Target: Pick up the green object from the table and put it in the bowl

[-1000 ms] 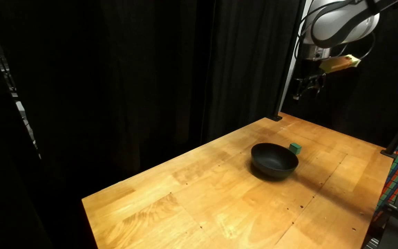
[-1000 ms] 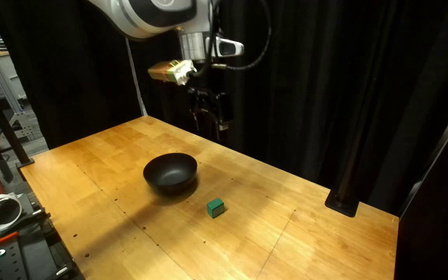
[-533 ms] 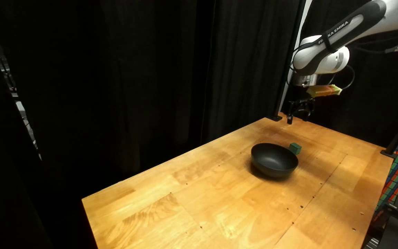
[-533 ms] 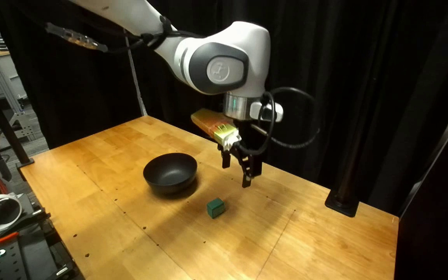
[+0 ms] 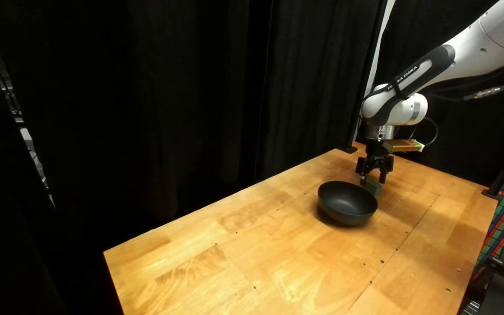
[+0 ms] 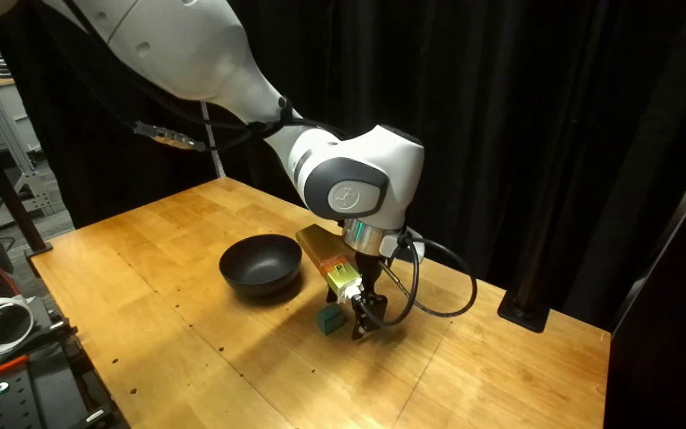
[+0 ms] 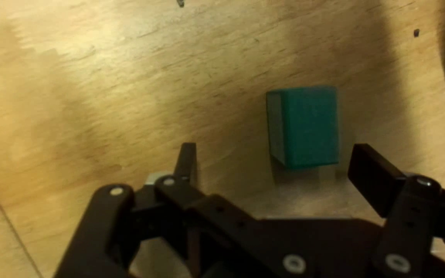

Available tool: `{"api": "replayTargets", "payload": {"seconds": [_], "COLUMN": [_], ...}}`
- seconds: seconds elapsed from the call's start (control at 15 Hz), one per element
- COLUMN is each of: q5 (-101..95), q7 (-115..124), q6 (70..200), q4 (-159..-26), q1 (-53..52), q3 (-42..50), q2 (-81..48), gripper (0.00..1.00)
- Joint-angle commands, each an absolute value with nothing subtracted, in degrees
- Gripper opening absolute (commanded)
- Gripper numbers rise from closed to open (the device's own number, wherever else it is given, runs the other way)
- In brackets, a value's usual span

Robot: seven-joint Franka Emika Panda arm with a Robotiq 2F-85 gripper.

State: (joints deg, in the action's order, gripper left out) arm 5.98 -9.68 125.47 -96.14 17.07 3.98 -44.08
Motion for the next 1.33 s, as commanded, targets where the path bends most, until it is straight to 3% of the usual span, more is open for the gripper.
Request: {"api": "replayTargets", "payload": {"seconds": [0.0,0.07,0.2,0.6,0.73,1.2,1.27], "q5": [7.2,6.9,6.8,6.5,6.2,5.5,5.9], "q7": [-11.6,-11.5,-11.1,-9.7,-10.2,-12.7,-12.8], "q6": [122.4,122.2,121.6,116.8,114.5,118.7,120.0], "q4": [-92.9,-93.7,-95.2,-102.0,-105.2,-116.0,-116.6], "q1": [17.6,17.3,17.0,16.2,15.7,9.2,8.3], "q3": [2.5,2.4,2.6,3.5,3.6,0.9,0.4], "q2": [-46.5,-46.0,-44.4,-37.0,-32.5,-20.9,-20.7], "gripper": [1.00,0.75,0.66,0.18,0.08,0.08,0.58]}}
